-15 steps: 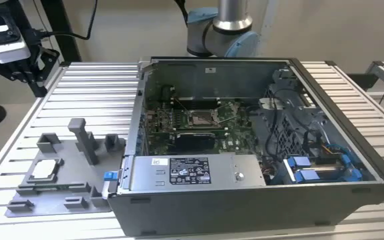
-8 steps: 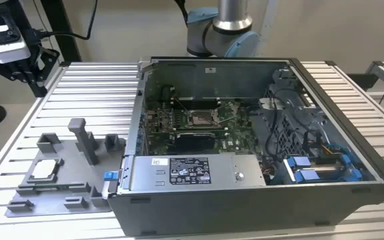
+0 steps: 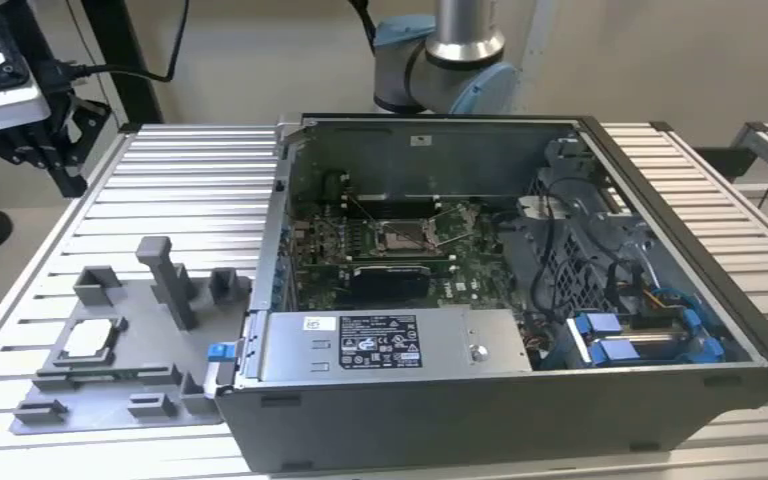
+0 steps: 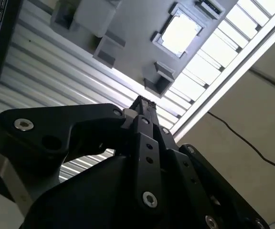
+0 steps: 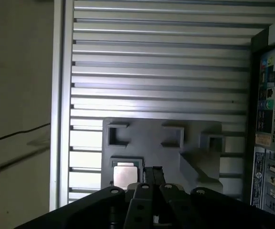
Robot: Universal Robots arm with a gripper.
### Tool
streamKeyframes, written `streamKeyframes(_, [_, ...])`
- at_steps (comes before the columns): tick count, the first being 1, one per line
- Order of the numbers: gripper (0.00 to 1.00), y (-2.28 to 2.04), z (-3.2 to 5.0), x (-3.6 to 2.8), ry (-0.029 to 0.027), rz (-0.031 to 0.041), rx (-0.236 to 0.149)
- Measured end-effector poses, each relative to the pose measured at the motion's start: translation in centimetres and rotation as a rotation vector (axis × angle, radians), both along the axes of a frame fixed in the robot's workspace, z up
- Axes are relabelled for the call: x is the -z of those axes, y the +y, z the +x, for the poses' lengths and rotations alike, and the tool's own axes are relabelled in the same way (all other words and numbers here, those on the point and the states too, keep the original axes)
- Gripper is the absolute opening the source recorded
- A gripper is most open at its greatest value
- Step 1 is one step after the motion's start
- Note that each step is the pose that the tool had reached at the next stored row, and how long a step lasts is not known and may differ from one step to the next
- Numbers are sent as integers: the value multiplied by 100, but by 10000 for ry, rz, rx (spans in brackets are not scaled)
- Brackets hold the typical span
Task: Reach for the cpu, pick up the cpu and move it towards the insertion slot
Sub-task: 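Reach for the cpu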
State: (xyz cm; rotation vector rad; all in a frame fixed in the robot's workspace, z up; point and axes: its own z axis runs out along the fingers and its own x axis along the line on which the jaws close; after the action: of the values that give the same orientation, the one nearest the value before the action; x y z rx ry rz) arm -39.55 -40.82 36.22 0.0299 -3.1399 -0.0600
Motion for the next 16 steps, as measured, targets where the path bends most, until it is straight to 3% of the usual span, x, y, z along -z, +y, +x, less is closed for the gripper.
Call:
streamKeyframes(10, [0, -298, -90, 6, -1, 0, -1])
streamKeyframes(14, [0, -394, -140, 9, 0, 0, -1])
streamKeyframes(16, [0, -407, -149, 9, 0, -1, 0])
